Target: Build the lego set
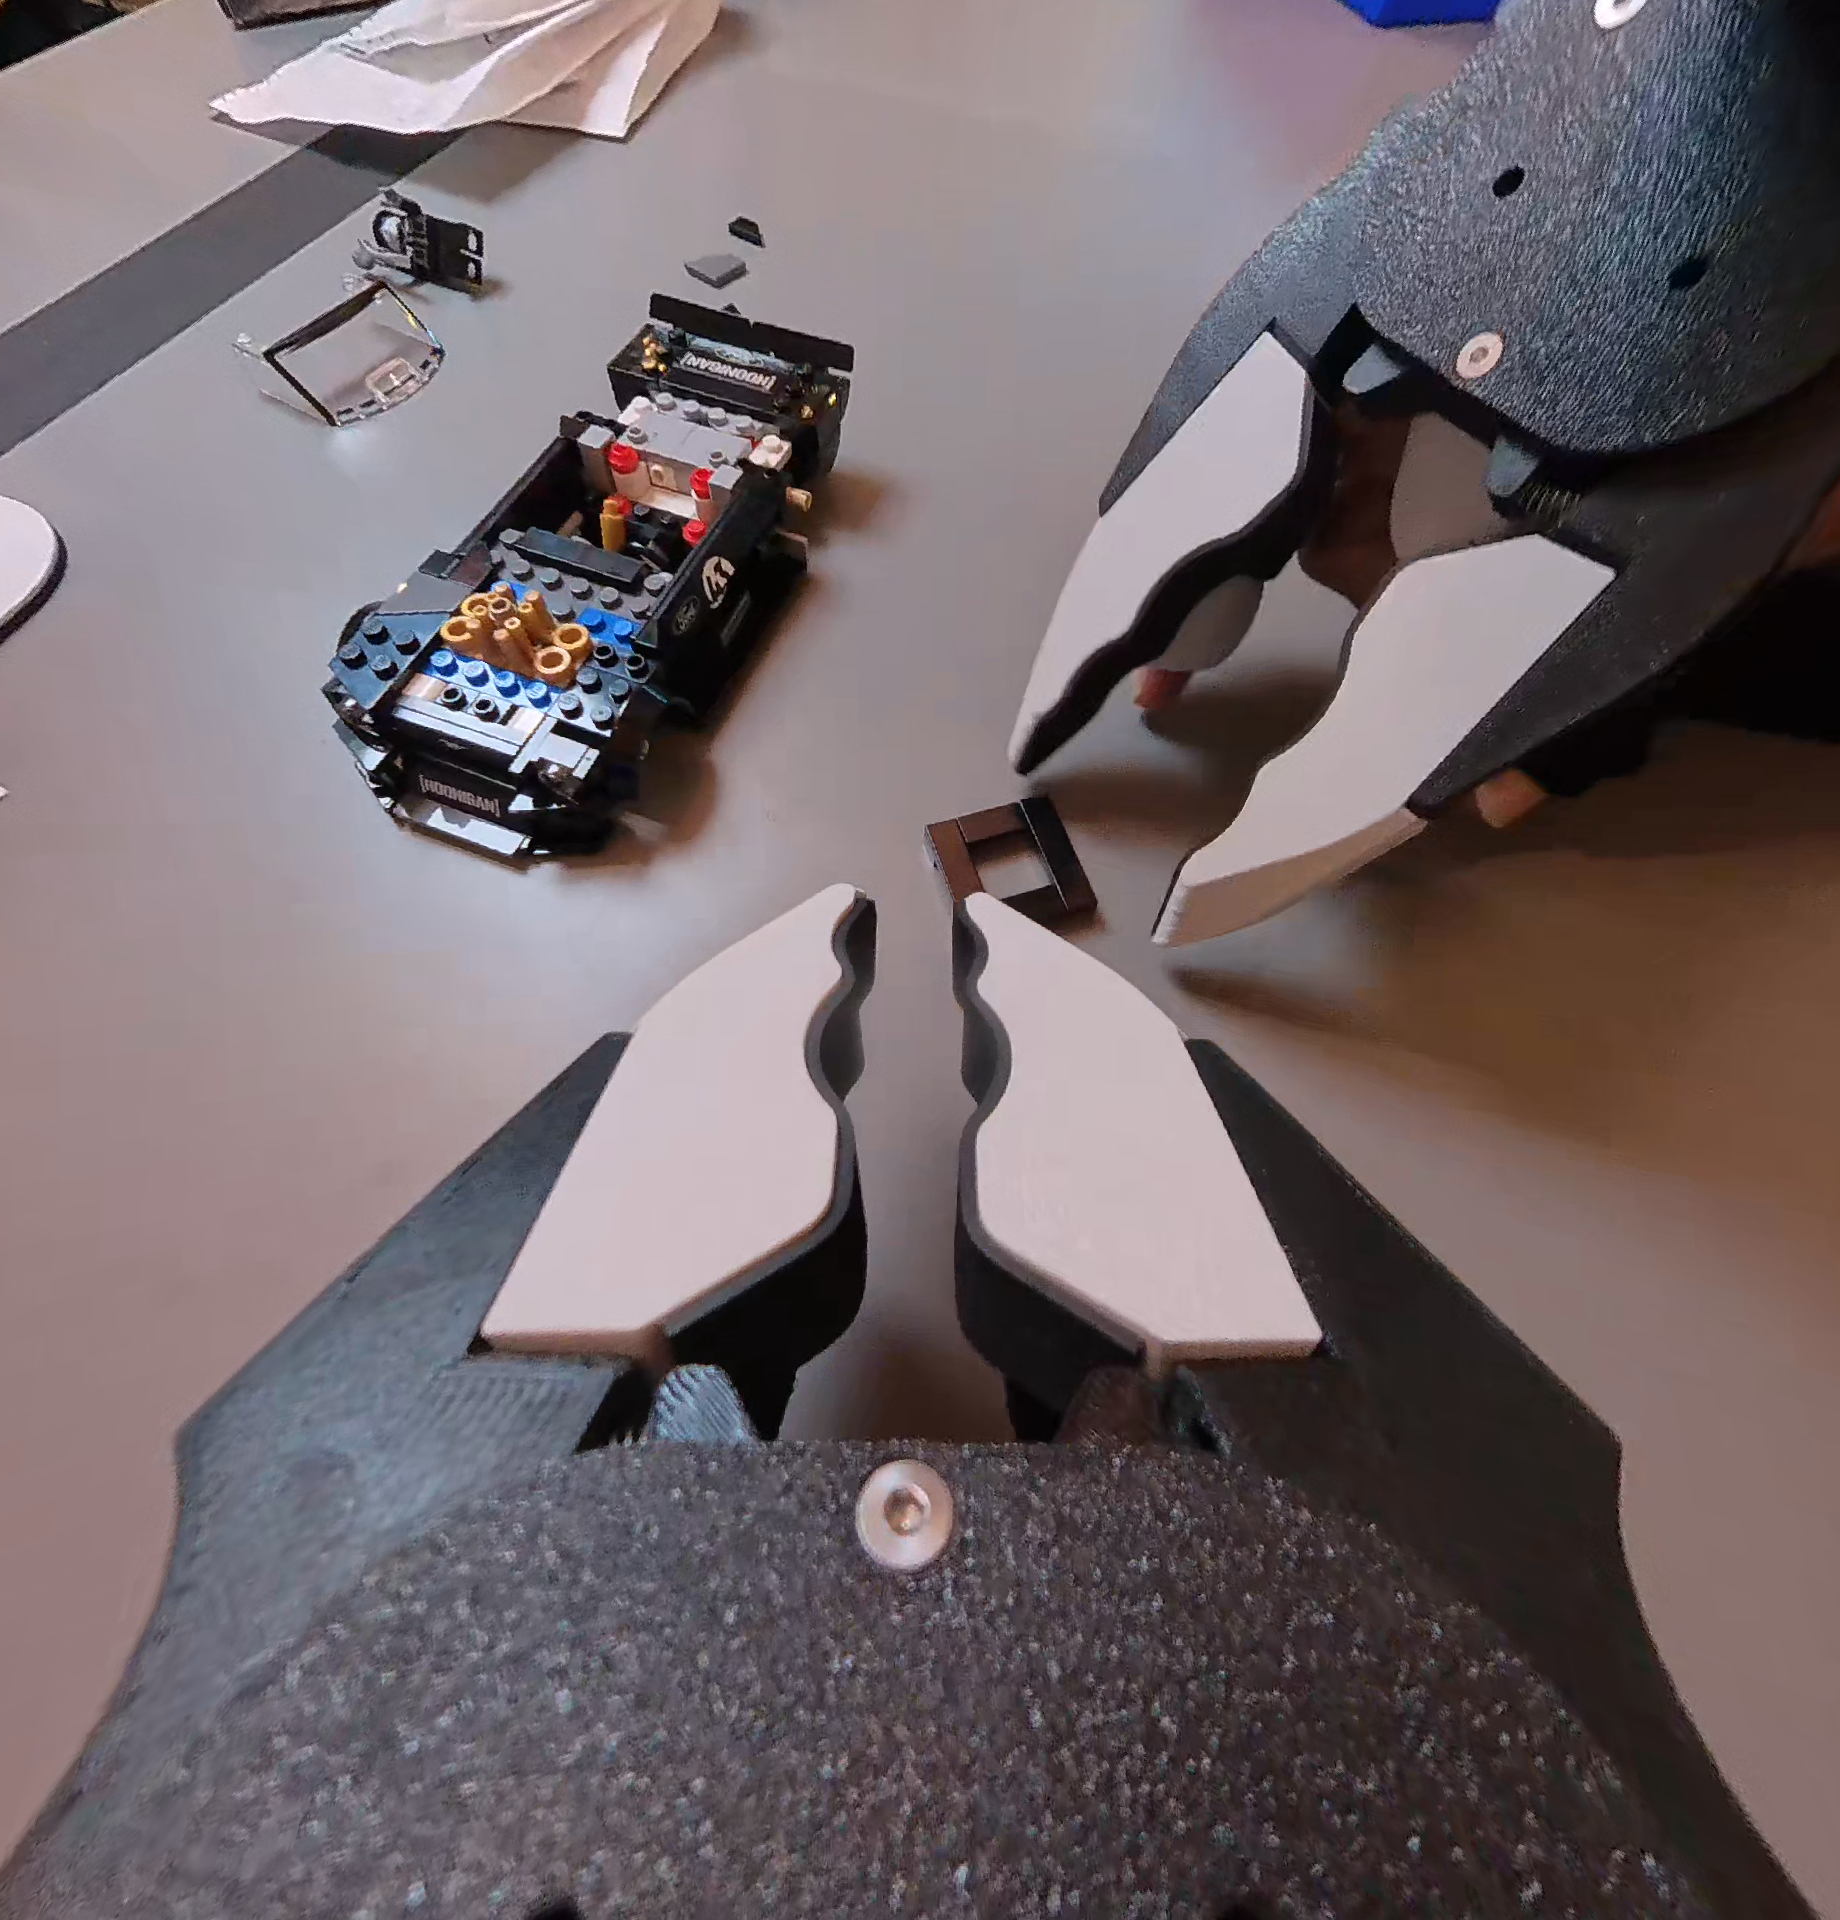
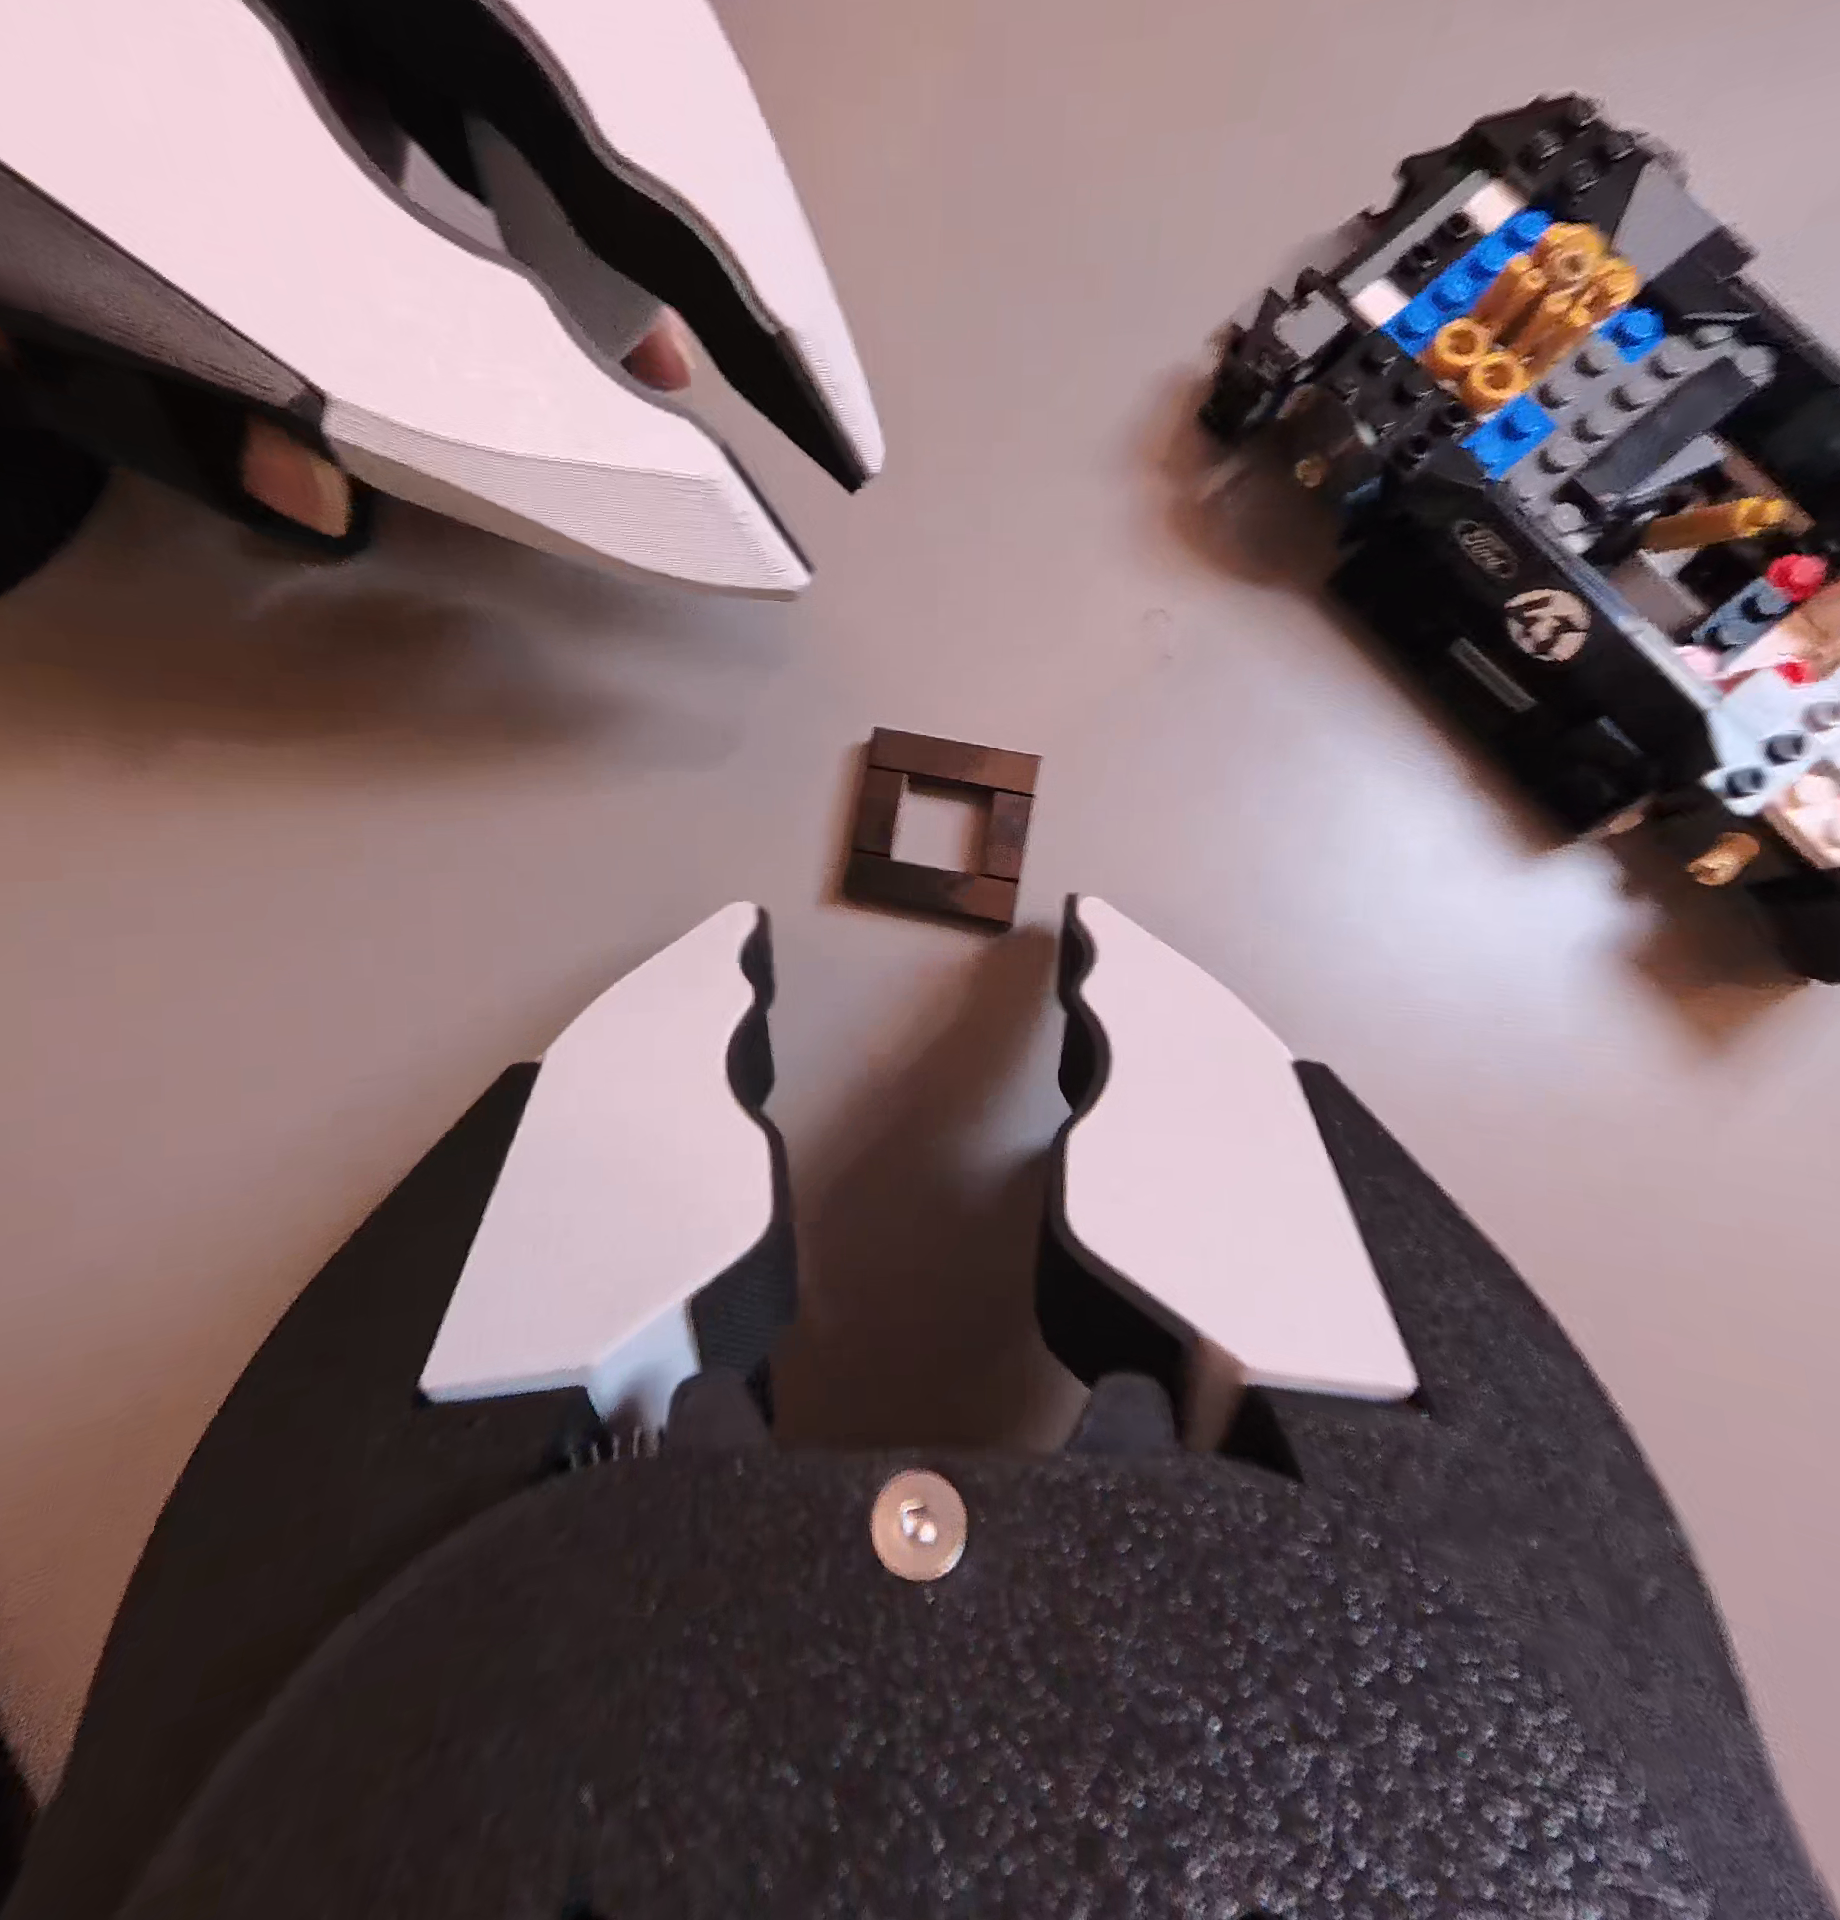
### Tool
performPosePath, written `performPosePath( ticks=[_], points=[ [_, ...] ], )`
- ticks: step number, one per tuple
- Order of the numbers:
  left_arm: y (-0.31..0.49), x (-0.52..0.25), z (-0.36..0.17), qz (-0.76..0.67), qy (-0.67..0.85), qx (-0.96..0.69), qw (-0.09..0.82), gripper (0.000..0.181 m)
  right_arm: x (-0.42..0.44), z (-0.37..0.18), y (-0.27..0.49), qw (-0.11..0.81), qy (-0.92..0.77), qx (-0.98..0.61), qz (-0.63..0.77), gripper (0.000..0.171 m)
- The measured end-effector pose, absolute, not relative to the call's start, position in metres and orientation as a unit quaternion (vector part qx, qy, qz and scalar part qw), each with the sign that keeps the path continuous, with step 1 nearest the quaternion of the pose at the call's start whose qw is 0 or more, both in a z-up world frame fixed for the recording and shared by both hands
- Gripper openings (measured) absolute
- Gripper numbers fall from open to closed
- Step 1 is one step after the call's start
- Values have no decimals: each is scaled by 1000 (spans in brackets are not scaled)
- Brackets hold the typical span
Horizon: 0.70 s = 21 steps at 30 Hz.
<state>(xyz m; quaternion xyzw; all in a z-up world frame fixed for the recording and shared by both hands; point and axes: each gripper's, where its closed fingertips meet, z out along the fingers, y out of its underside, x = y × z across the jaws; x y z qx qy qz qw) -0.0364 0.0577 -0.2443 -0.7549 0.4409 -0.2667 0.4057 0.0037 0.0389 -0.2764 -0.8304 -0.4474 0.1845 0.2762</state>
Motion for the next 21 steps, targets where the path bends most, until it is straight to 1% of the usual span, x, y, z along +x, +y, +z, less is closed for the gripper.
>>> performPosePath(
  ticks=[2,3,7,8,10,13,14,15,16,18,21],
  points=[
    [58,-37,-246,-258,447,-755,406,14,-5,-275,28,257,-468,-819,210,41],
    [58,-38,-247,-255,448,-755,406,14,-9,-273,24,257,-479,-811,216,38],
    [61,-40,-244,-256,441,-753,416,14,-5,-255,44,304,-467,-803,211,40],
    [64,-41,-241,-255,436,-748,429,13,-6,-244,51,331,-462,-792,224,40],
    [71,-44,-226,-250,423,-729,477,11,-6,-213,69,414,-452,-751,244,39],
    [82,-57,-192,-238,385,-688,568,0,4,-170,101,517,-411,-712,238,46],
    [87,-64,-178,-230,363,-675,601,0,7,-158,111,541,-396,-701,242,44],
    [90,-73,-164,-222,336,-659,635,0,10,-146,121,566,-381,-690,241,29],
    [93,-82,-152,-215,313,-647,661,0,15,-136,132,588,-369,-680,233,1],
    [97,-97,-140,-204,285,-638,686,0,16,-121,152,617,-368,-659,223,0],
    [101,-111,-136,-197,262,-640,695,0,15,-95,192,670,-356,-626,180,0]
  ],
)
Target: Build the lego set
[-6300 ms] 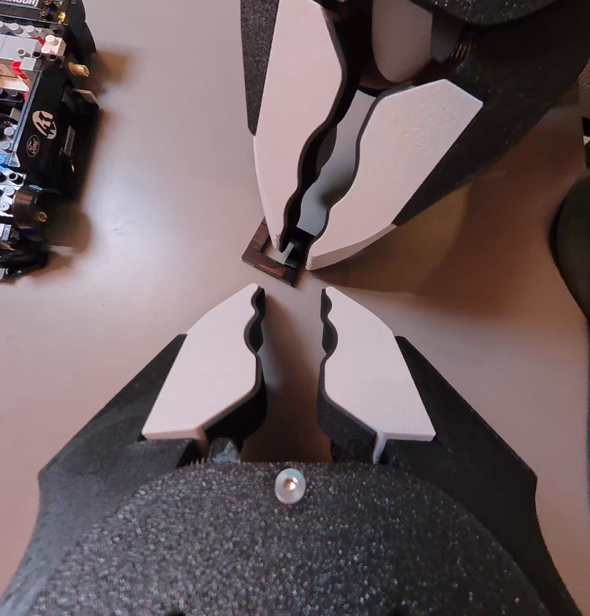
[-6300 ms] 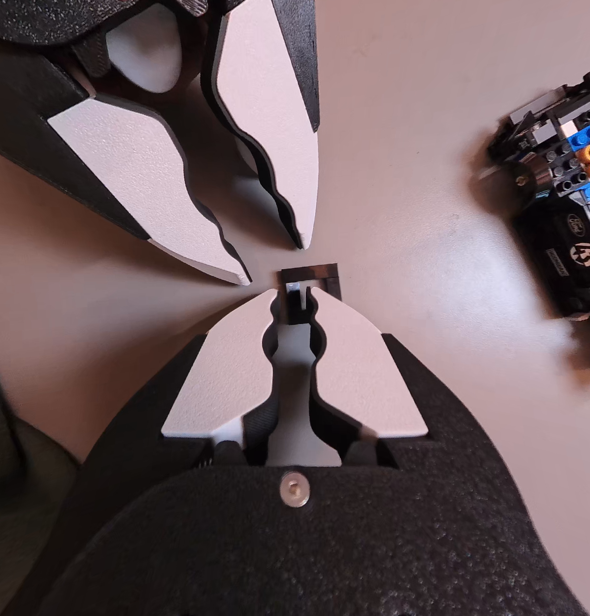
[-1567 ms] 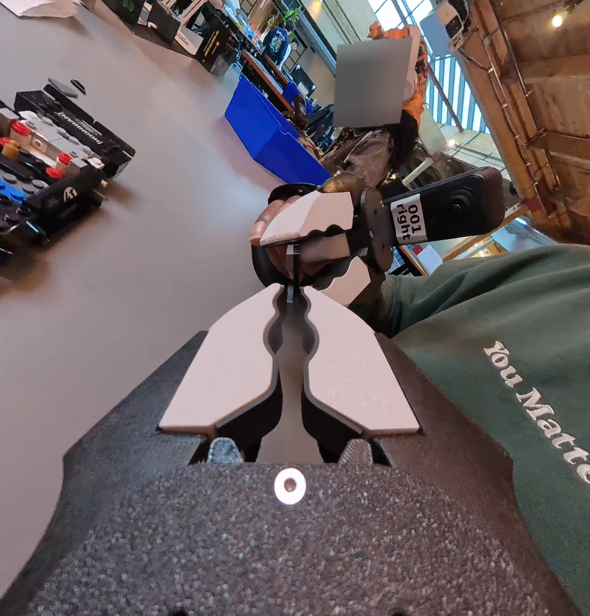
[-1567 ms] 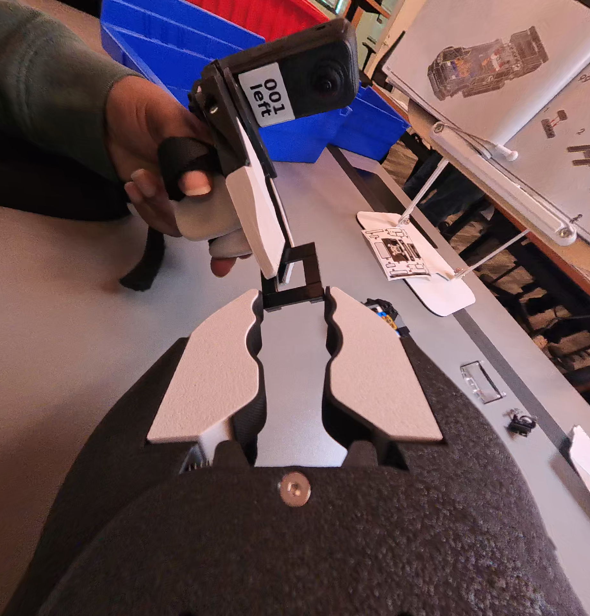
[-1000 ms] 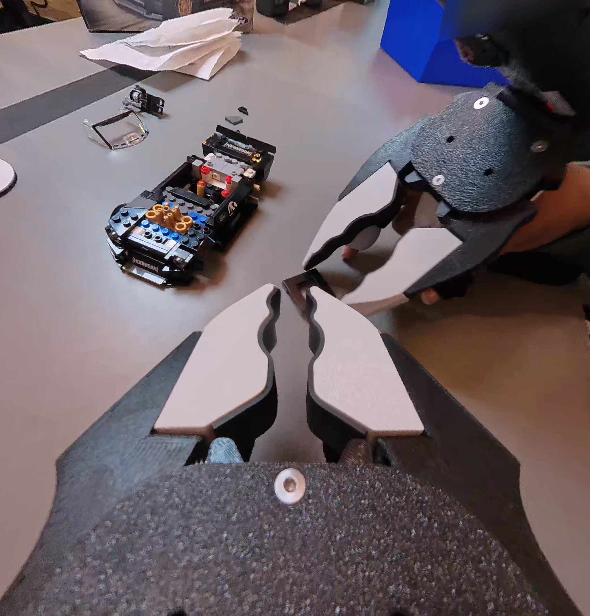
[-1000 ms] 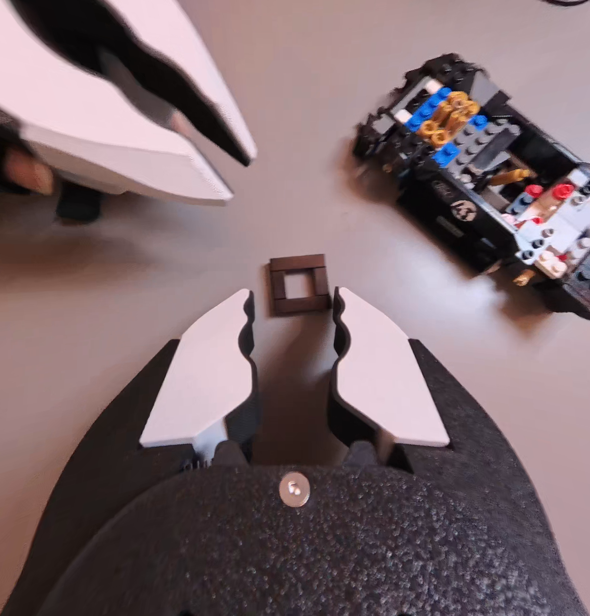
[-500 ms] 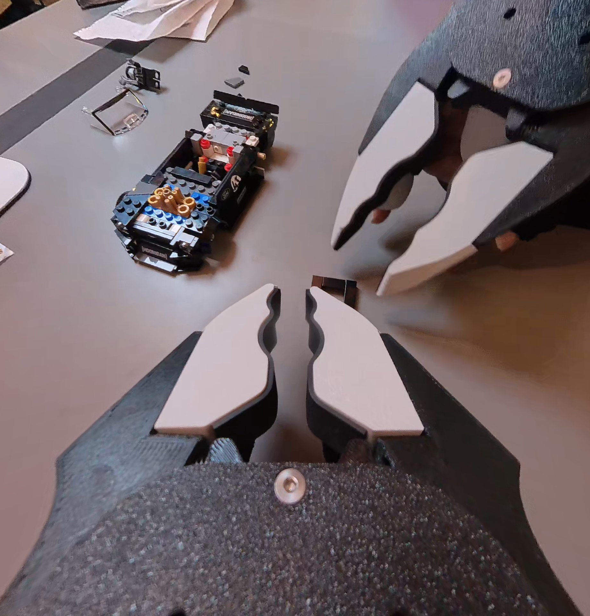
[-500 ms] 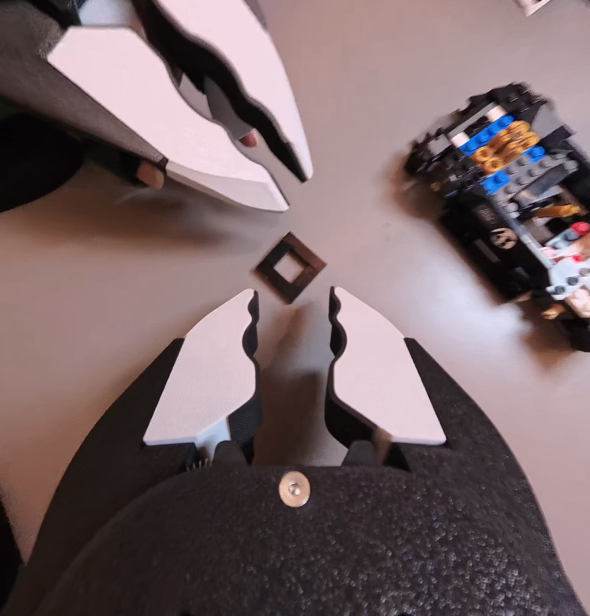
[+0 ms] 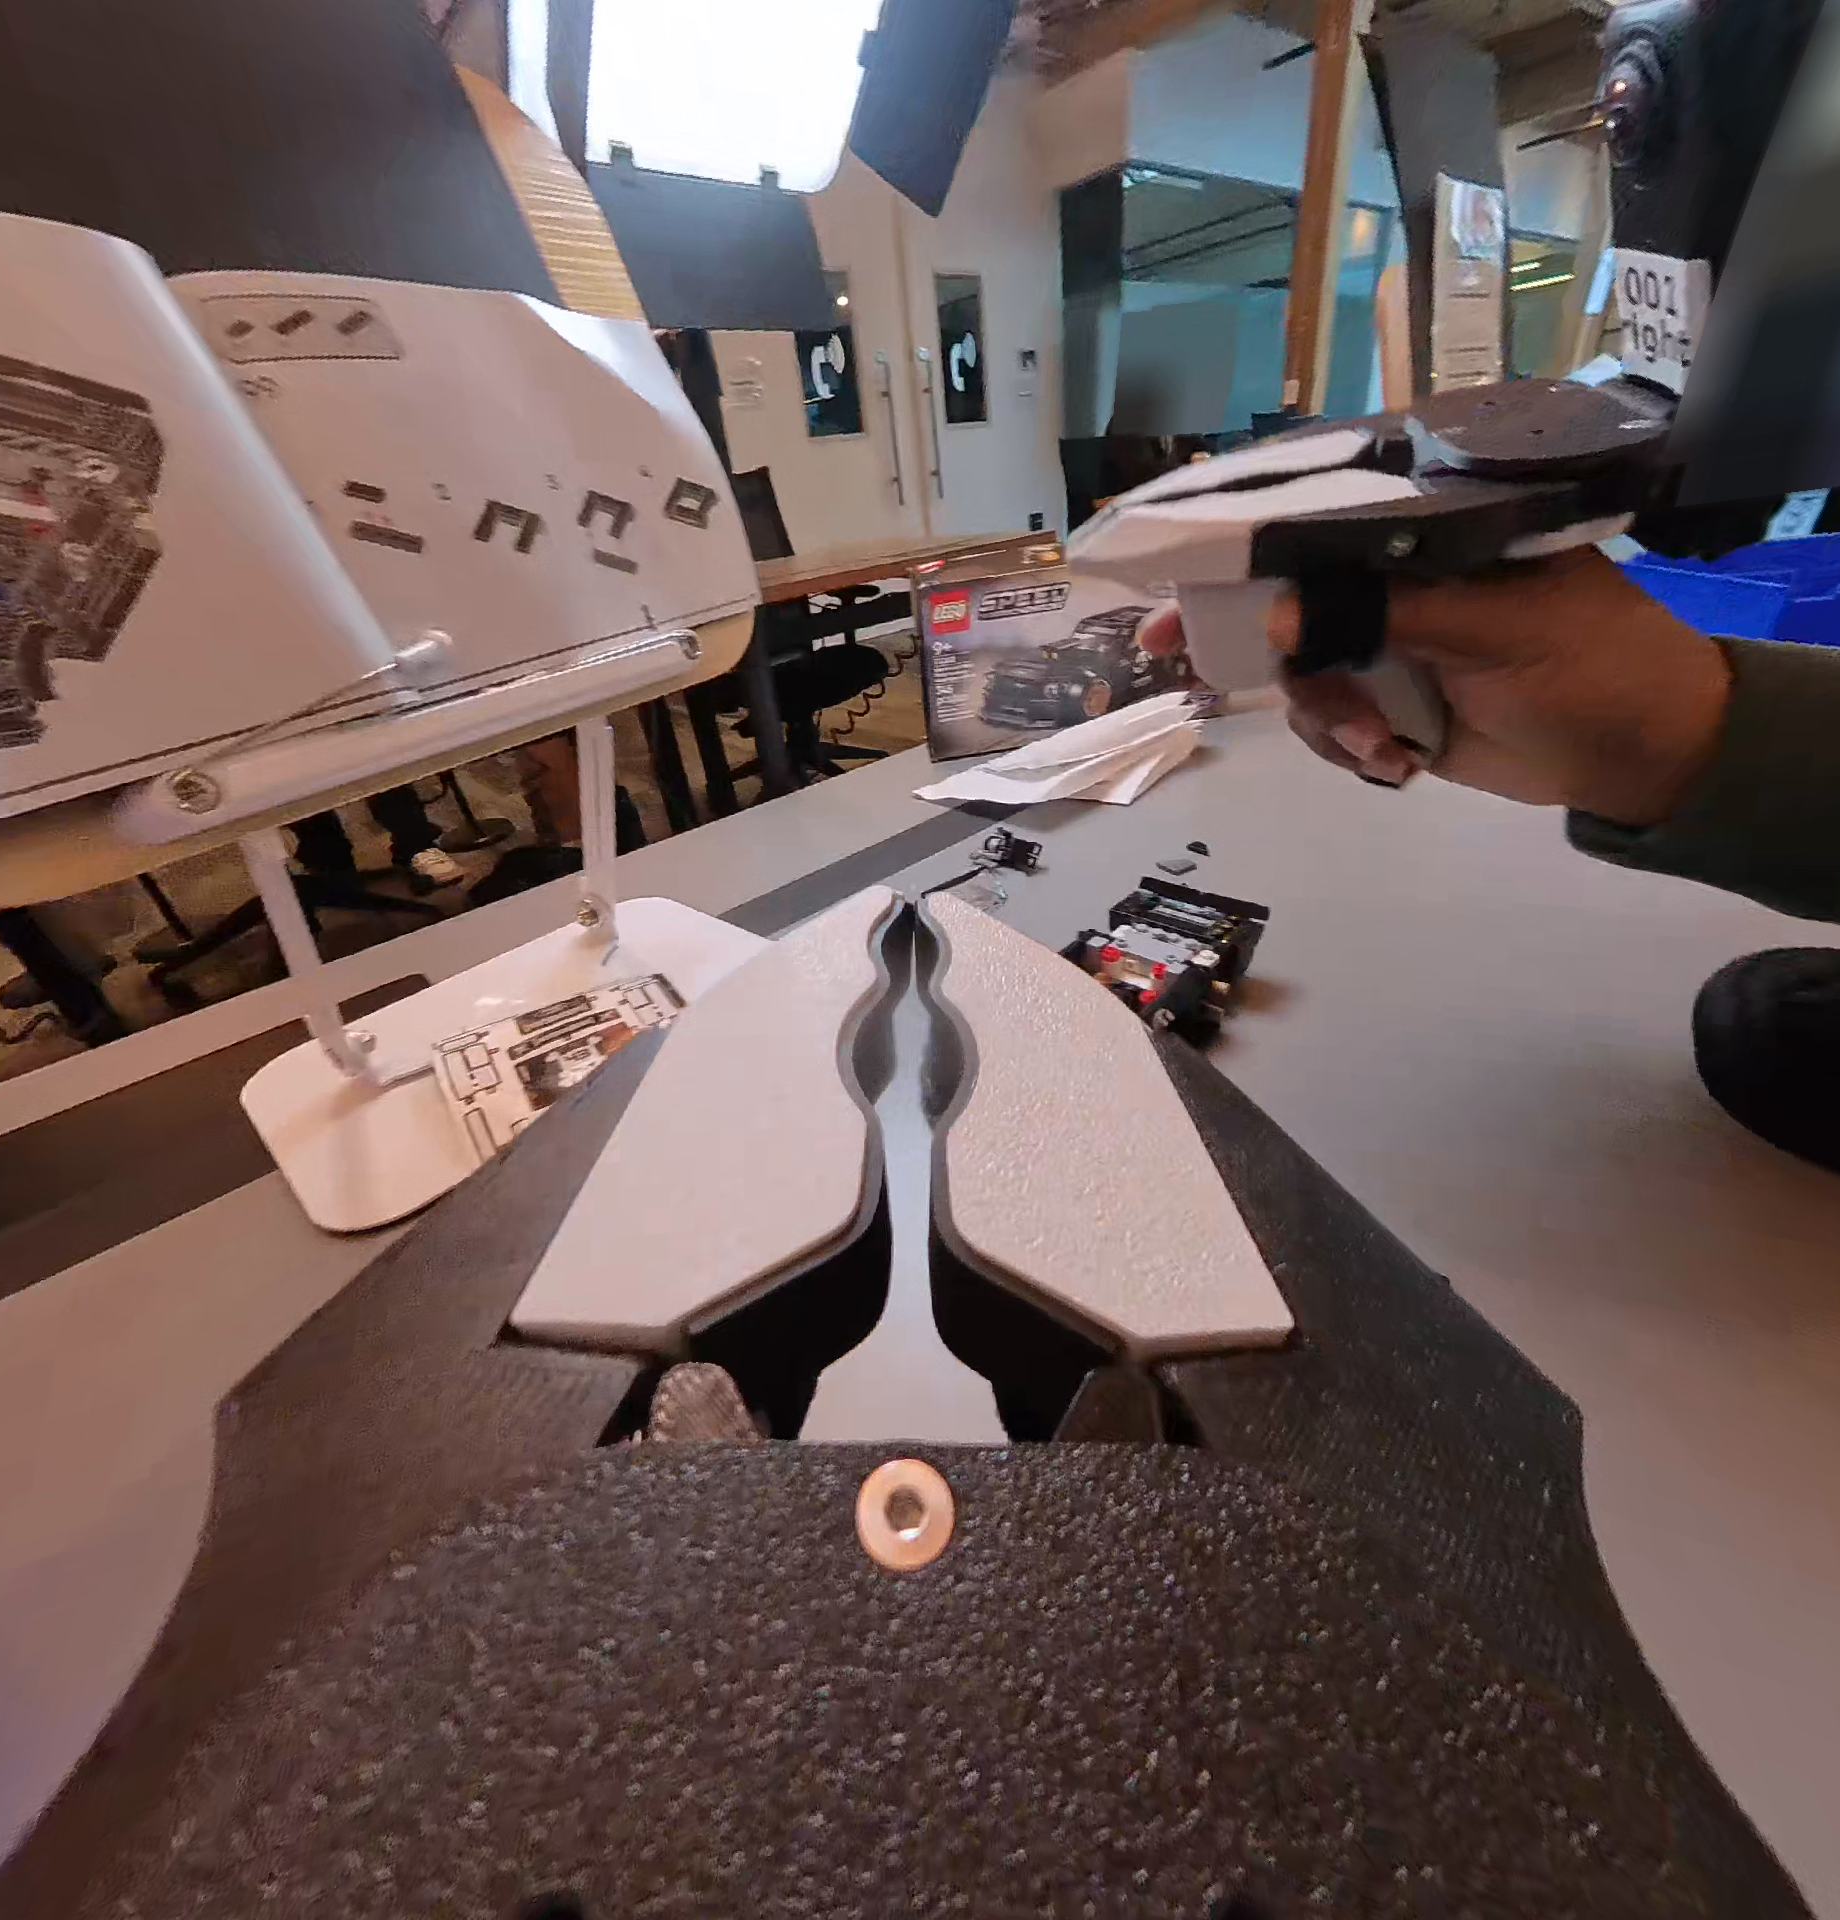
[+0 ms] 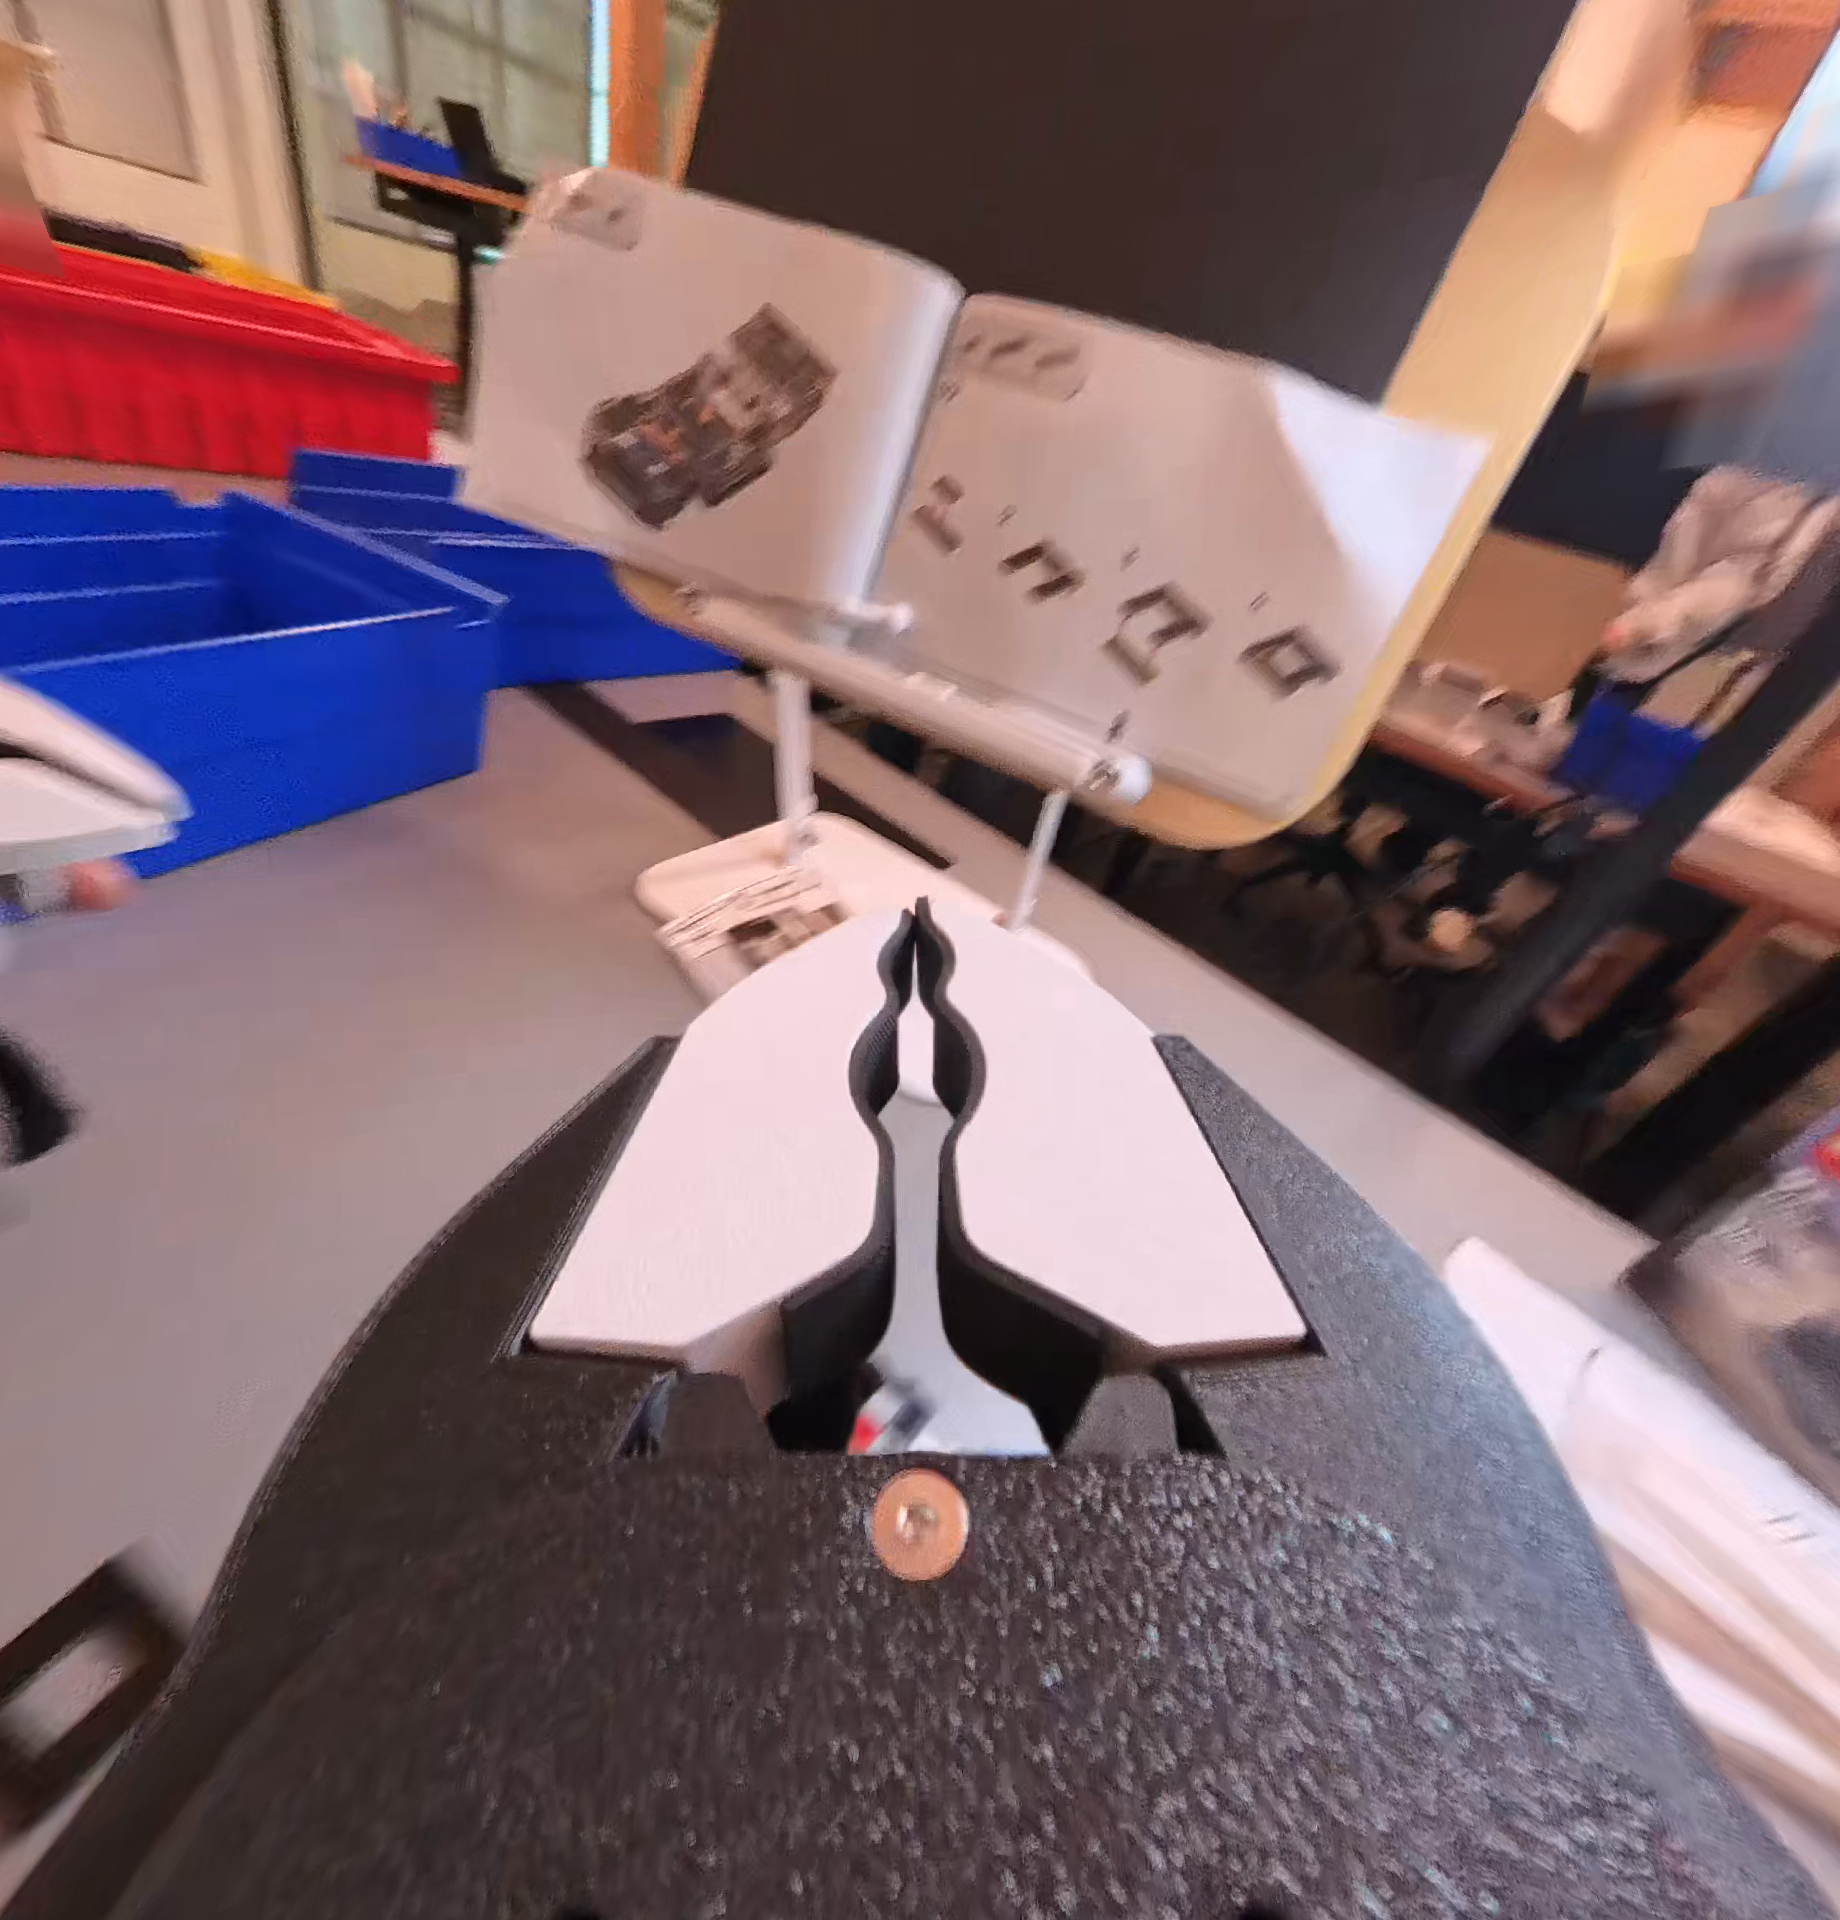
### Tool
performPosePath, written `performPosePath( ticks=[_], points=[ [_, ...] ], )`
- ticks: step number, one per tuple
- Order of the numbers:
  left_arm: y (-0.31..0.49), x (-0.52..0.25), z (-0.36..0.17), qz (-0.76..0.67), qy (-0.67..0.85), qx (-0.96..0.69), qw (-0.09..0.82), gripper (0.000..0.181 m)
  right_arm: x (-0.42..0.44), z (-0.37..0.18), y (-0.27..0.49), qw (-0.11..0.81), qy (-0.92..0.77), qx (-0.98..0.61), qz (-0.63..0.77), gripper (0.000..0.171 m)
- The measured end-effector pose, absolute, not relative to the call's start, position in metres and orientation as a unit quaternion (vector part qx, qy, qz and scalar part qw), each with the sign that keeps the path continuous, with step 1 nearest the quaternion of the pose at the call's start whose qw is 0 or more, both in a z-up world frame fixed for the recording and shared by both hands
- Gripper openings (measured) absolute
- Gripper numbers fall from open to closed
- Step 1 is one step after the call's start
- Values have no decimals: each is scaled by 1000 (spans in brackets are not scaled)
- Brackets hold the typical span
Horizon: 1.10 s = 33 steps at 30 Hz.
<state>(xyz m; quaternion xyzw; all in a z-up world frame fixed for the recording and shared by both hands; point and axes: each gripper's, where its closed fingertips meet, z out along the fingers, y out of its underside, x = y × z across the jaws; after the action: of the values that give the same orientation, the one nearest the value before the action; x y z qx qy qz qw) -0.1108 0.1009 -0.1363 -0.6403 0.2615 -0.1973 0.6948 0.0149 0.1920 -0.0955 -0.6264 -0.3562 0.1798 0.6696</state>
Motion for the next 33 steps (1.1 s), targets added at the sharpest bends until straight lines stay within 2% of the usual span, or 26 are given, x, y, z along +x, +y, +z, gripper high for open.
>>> performPosePath(
  ticks=[1,4,7,10,14,16,18,20,22,27,30,33],
  points=[
    [103,-114,-137,-194,256,-643,695,0,14,-87,208,684,-350,-620,158,4],
    [109,-119,-141,-183,252,-653,691,5,-2,-66,253,703,-336,-610,145,35],
    [116,-123,-148,-160,257,-663,685,6,-16,-57,301,710,-325,-614,119,57],
    [135,-133,-143,-94,273,-666,688,10,-13,-53,349,722,-286,-624,88,69],
    [172,-143,-114,-42,289,-693,659,16,0,-48,390,726,-238,-637,103,66],
    [189,-145,-91,-45,276,-697,660,18,-9,-52,392,707,-252,-644,147,49],
    [201,-145,-73,-48,266,-699,662,20,-11,-55,391,705,-257,-643,150,49],
    [210,-147,-64,-40,262,-703,660,20,-14,-53,382,710,-269,-629,167,41],
    [216,-150,-61,-35,263,-708,655,20,-16,-53,373,712,-279,-618,183,35],
    [226,-154,-62,-26,269,-724,635,21,-14,-60,376,699,-279,-624,209,40],
    [237,-157,-66,-9,285,-736,615,23,-26,-63,364,670,-298,-620,279,22],
    [252,-160,-75,13,324,-752,574,25,-25,-63,355,669,-299,-617,289,18]
  ],
)
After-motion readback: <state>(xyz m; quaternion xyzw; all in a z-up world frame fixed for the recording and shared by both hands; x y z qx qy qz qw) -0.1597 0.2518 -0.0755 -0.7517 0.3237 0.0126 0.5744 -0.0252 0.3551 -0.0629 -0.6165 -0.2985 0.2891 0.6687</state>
